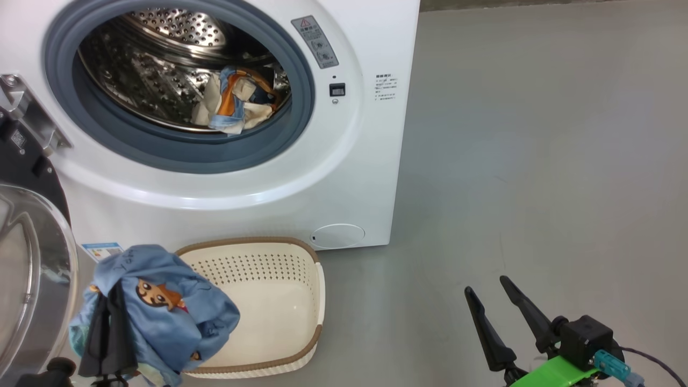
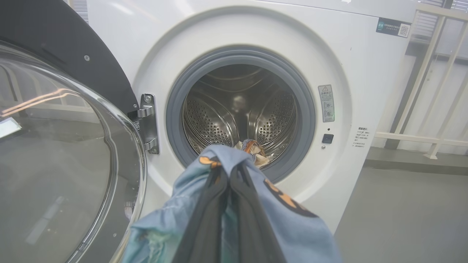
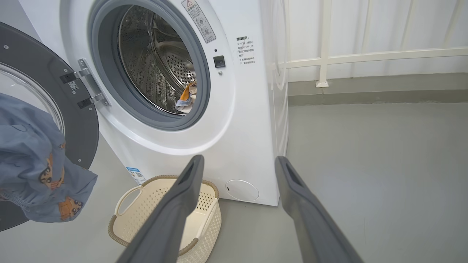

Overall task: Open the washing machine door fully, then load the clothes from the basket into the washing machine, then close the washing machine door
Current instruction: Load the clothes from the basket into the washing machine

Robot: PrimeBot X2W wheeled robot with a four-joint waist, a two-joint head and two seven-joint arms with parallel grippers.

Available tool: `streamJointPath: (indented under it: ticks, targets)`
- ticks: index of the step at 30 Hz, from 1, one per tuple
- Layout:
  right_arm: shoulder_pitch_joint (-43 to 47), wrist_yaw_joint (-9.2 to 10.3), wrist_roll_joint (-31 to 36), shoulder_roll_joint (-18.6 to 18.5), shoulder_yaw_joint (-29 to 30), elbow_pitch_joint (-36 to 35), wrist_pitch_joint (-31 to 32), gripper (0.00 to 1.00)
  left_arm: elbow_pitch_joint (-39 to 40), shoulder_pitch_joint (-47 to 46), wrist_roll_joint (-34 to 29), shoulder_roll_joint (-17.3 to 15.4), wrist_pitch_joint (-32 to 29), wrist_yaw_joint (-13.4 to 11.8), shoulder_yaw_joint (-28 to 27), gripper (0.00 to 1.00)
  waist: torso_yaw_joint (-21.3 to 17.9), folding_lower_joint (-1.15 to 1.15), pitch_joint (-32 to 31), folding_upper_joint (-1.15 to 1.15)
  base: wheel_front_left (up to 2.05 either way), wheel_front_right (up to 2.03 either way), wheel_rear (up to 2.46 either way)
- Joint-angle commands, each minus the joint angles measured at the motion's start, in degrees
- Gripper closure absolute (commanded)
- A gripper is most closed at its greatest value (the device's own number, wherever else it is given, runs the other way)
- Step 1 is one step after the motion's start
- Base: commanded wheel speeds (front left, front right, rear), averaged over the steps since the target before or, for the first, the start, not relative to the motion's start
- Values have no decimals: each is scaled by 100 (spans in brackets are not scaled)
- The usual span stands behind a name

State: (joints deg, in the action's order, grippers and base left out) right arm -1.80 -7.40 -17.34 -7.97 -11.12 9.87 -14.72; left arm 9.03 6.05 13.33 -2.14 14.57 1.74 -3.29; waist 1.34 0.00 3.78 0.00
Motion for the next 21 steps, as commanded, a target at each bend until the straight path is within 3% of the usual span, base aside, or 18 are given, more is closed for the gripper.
streamJointPath:
  ticks: [1,21]
  targets:
    - [35,-9,-21,-4,-113,-152,-28,0,234,-47,-27,-75,42,-79,-128,100,1,0,-26,0,0,0,0]
    - [6,-9,16,37,-18,-223,-28,0,287,60,-35,-74,42,-179,-47,100,-62,0,33,0,0,0,0]
